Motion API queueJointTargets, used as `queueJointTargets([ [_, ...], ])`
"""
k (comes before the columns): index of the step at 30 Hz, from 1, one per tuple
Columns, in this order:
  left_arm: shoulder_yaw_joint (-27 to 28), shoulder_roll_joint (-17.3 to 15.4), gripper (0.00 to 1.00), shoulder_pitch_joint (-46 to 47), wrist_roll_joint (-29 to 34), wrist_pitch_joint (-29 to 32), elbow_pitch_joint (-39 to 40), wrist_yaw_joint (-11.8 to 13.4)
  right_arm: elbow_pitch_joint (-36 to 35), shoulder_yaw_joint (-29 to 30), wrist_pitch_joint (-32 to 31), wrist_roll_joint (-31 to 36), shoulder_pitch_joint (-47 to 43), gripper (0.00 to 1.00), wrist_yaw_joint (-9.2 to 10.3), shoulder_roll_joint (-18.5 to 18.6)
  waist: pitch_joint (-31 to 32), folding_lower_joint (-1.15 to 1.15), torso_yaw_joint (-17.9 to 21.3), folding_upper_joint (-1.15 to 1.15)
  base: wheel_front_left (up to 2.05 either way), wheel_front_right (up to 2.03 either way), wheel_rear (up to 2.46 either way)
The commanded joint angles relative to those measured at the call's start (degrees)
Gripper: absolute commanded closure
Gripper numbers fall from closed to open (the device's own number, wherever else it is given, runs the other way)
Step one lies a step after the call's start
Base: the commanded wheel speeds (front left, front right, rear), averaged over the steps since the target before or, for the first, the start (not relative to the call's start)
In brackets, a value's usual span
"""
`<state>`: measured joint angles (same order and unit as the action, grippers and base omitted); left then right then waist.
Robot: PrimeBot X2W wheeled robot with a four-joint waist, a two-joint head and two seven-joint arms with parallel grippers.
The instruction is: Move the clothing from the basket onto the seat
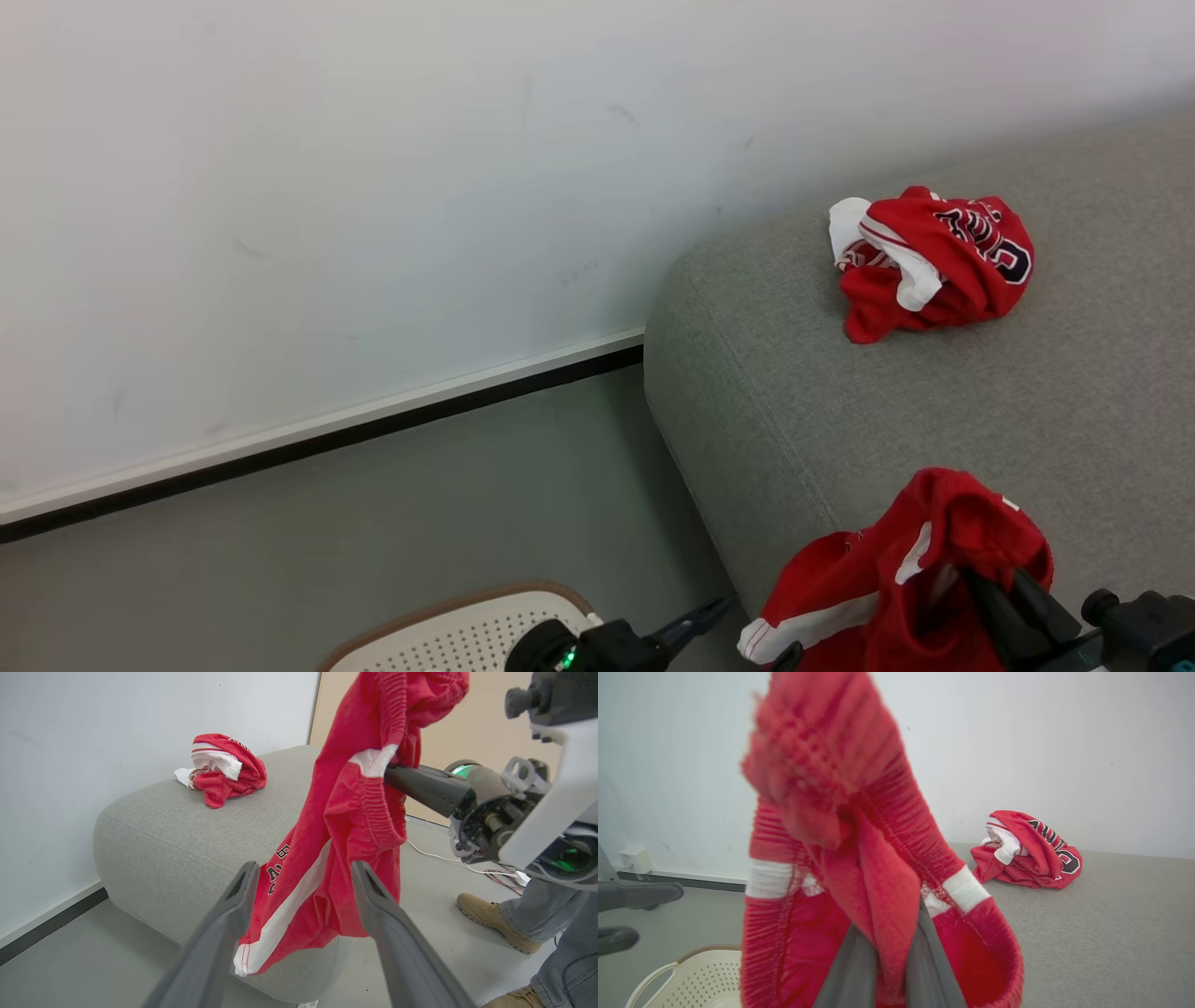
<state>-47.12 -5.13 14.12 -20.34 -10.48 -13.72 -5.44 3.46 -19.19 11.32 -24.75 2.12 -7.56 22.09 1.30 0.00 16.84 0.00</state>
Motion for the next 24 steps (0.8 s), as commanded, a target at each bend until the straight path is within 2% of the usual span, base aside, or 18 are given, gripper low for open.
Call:
queueJointTargets([
  [1,-0.1,-0.1,0.0,0.5,-0.4,-0.3,-0.2,-0.1,-0.5,0.3,0.0,0.1,-0.6,1.0,0.15,0.3,-0.1,0.0,0.7,0.0,0.0,0.0,0.0],
  [7,-0.6,0.2,0.0,0.9,-0.7,-0.7,-1.1,-0.1,-1.1,1.2,-0.1,0.5,-0.8,1.0,0.15,-0.1,-0.1,0.0,1.2,0.0,0.0,0.0,0.0],
  [17,-0.7,0.1,0.0,1.9,-1.0,-1.1,-1.9,0.3,-0.4,5.2,0.8,2.0,2.0,1.0,0.15,-1.9,-2.1,0.0,-0.3,0.0,0.0,0.0,0.0],
  [20,-0.4,0.0,0.0,2.5,-1.1,-1.1,-2.0,0.4,0.3,5.9,0.9,2.6,3.7,1.0,0.15,-2.1,-3.5,0.0,-1.2,0.0,0.0,0.0,0.0],
  [24,-0.1,-0.4,0.0,5.3,0.0,-0.4,-1.5,0.5,1.2,7.4,1.7,3.4,8.9,1.0,0.15,-1.5,-8.6,0.0,-2.6,0.0,0.0,0.0,0.0],
])
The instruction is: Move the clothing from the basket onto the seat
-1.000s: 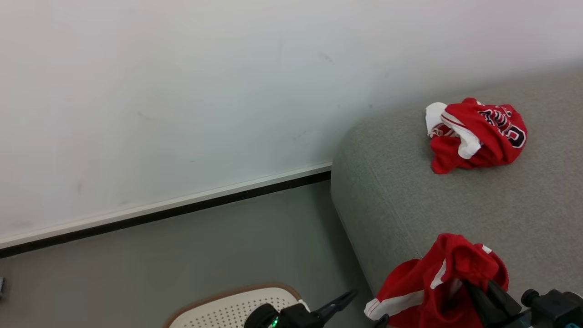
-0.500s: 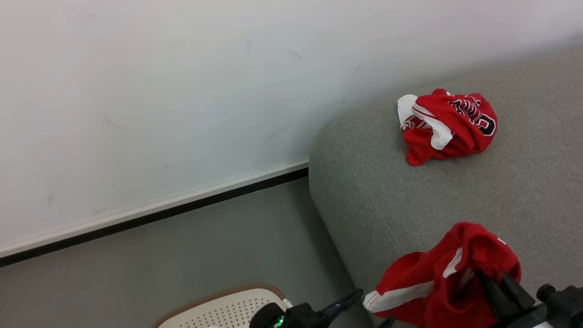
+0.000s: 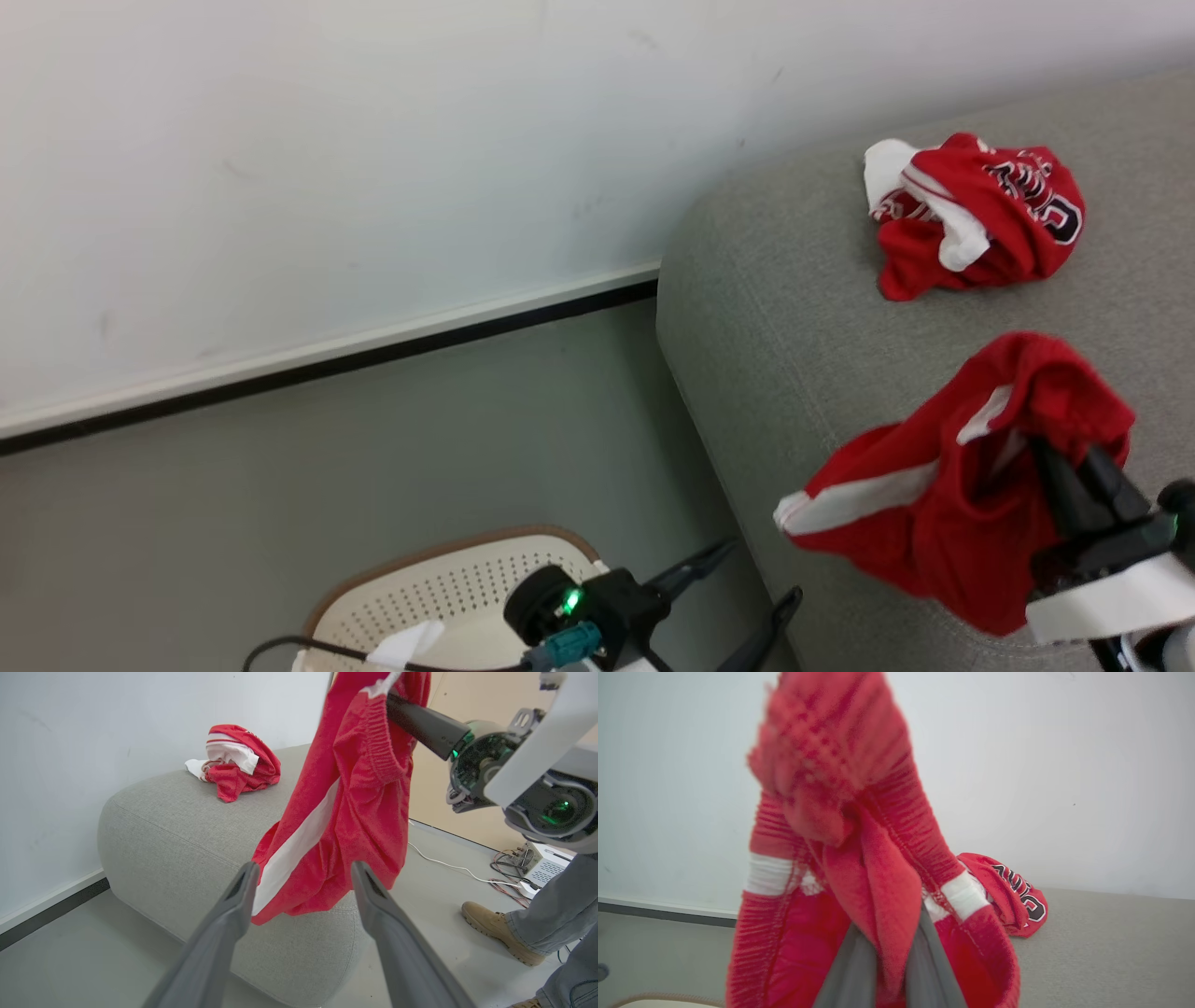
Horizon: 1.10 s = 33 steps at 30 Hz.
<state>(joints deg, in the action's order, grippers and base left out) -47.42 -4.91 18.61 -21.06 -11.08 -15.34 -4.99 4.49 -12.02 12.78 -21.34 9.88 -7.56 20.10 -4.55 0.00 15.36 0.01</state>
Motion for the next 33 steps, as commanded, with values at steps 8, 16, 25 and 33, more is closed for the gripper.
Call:
queueJointTargets([
  [8,0.8,-0.6,0.0,8.4,2.4,0.4,0.1,-0.4,4.6,7.1,1.8,3.5,15.7,1.0,0.15,2.8,-15.0,0.0,-6.3,-0.01,0.0,0.0,0.0],
  [16,0.8,0.7,0.0,13.6,2.8,-1.3,-1.8,-0.3,9.5,11.8,0.5,7.4,33.3,1.0,0.15,9.7,-22.8,0.0,-12.0,-0.01,0.0,0.0,0.0],
  [25,0.3,1.5,0.0,15.5,1.8,-3.0,-3.2,0.3,16.7,12.6,-5.0,7.7,52.5,1.0,0.15,21.1,-26.0,0.0,-15.4,-0.01,0.0,0.0,0.0],
  [33,-0.5,1.7,0.0,17.6,1.2,-3.6,-3.3,1.3,28.2,16.2,-6.5,10.4,62.5,1.0,0.15,28.7,-30.0,0.0,-17.1,-0.01,0.0,0.0,0.0],
])
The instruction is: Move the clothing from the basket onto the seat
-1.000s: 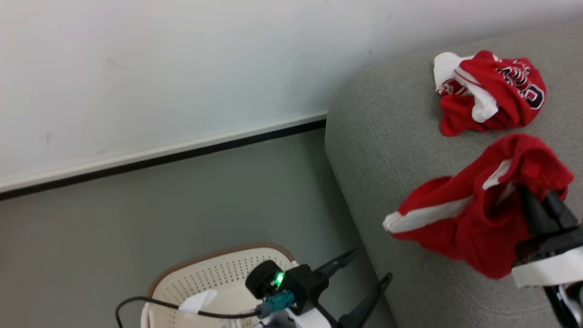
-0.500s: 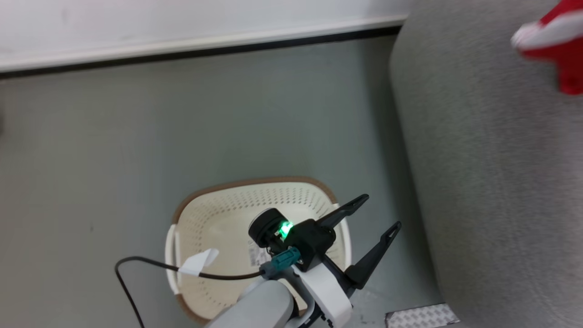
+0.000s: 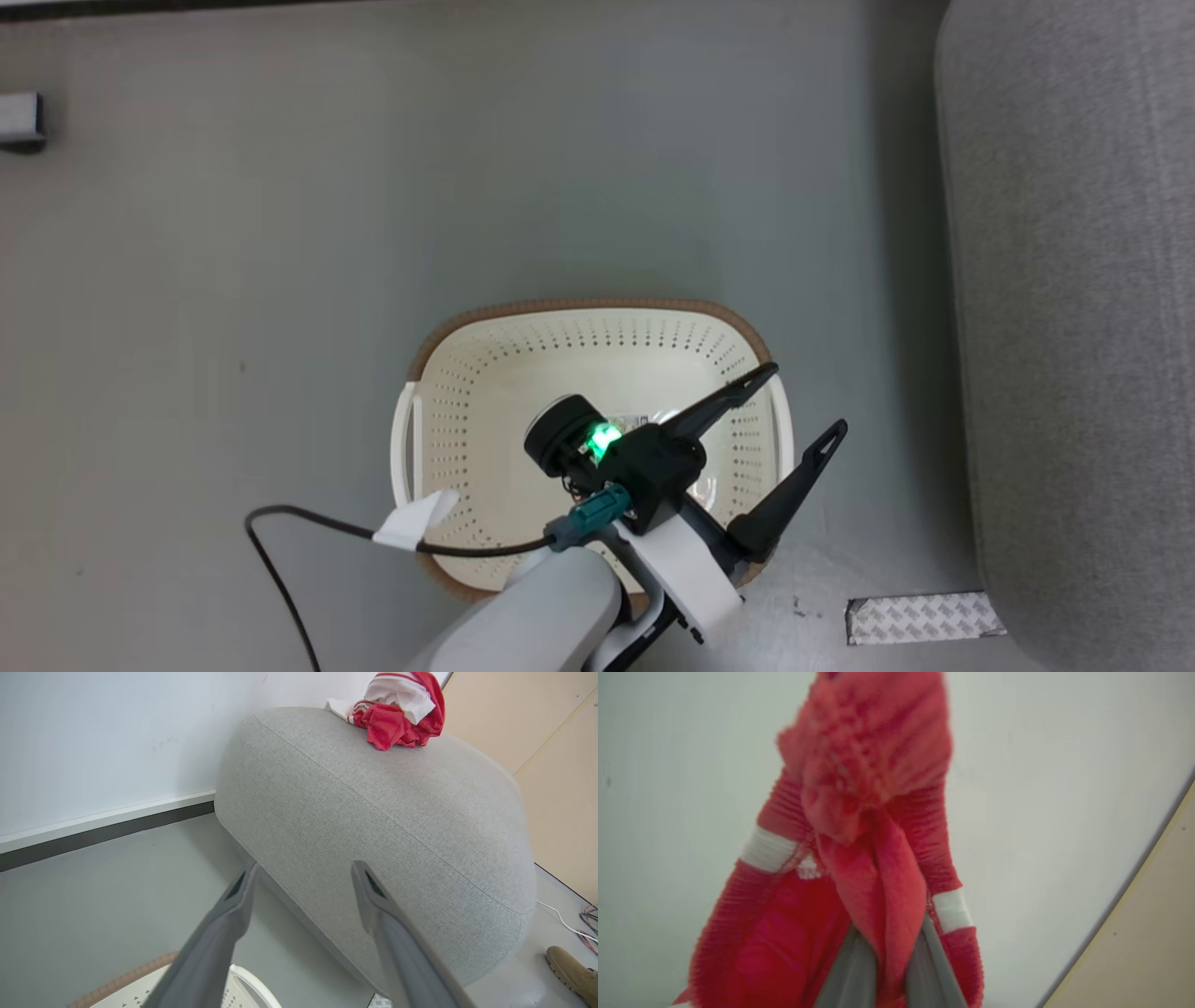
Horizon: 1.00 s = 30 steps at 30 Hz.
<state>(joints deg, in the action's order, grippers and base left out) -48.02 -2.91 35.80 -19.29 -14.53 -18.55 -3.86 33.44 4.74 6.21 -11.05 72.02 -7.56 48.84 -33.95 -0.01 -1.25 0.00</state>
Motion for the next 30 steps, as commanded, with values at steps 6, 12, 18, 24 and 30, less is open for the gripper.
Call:
queueJointTargets([
  [6,-0.5,-0.1,0.0,1.8,-1.0,-0.4,-0.3,0.9,11.1,7.0,1.7,3.2,-4.5,1.0,0.15,-2.2,-3.7,0.01,-1.3,0.0,0.0,0.0,0.0],
  [12,-1.2,-0.1,0.0,2.9,-1.4,-0.5,-0.6,1.8,20.8,14.0,3.8,5.3,-8.2,1.0,0.15,-7.3,-5.3,0.01,-1.9,0.0,0.0,0.0,0.0],
  [18,-1.7,-0.1,0.0,2.7,-1.7,-0.6,-1.4,2.4,26.5,15.1,1.8,7.5,-7.5,0.06,0.15,-11.4,-3.8,0.01,-1.6,0.0,0.0,0.0,0.0],
  [24,-1.8,-0.1,0.0,0.9,-3.3,-0.6,-1.9,2.7,27.5,11.3,0.3,8.8,-7.2,0.0,0.15,-12.7,0.6,0.01,-0.4,0.0,0.0,0.0,0.0],
  [30,-0.7,-0.1,0.0,-2.1,-5.4,-0.6,-2.0,3.4,26.4,3.6,0.3,5.7,-12.7,0.0,0.15,-14.1,6.9,0.01,1.1,0.0,0.0,0.0,0.0],
])
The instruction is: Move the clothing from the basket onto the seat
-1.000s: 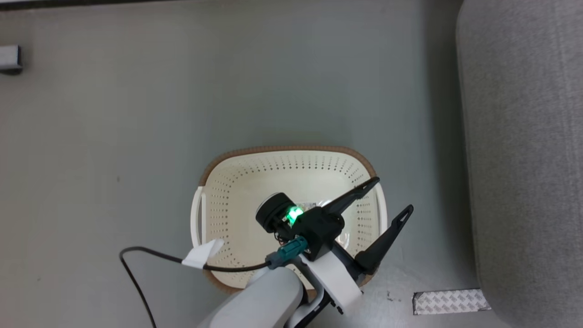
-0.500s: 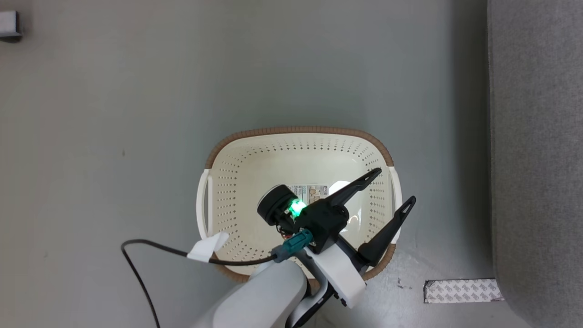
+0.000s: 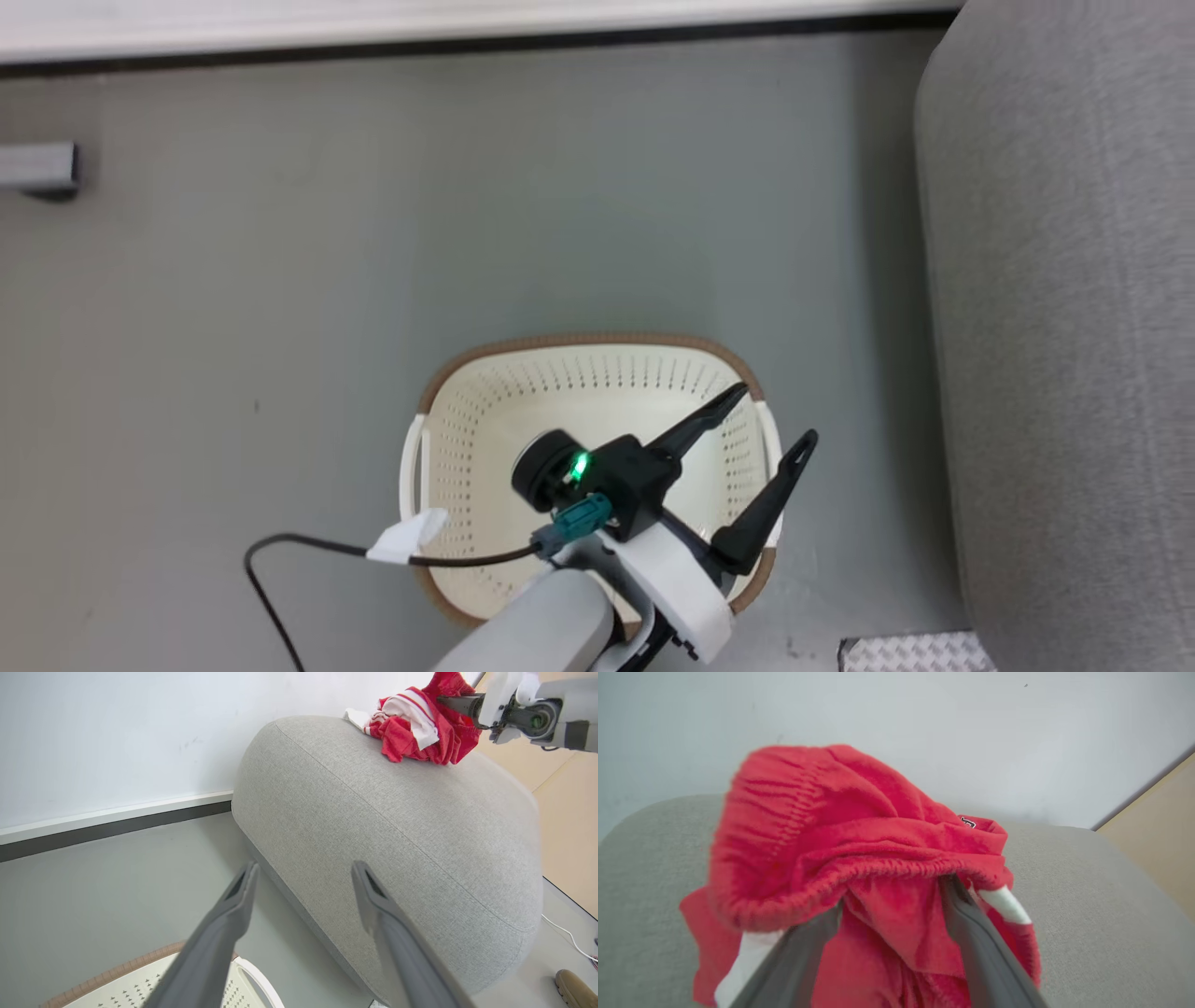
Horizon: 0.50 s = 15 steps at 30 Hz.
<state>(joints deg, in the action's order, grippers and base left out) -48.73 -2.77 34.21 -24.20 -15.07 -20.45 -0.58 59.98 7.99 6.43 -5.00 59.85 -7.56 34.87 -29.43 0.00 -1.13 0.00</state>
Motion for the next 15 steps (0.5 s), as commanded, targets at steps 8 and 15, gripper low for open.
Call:
queueJointTargets([
  [8,3.8,-1.1,0.0,-7.0,-1.5,-0.1,0.0,0.7,-6.5,-11.2,-0.1,-9.2,-13.8,0.0,0.15,-0.4,10.6,0.0,2.9,0.0,0.0,0.0,0.0],
  [15,7.6,-2.3,0.0,-12.6,-0.6,-0.1,1.5,1.9,-15.3,-14.4,3.1,-15.1,-25.5,0.0,0.15,0.6,16.2,0.0,3.4,0.0,0.0,0.0,0.0],
])
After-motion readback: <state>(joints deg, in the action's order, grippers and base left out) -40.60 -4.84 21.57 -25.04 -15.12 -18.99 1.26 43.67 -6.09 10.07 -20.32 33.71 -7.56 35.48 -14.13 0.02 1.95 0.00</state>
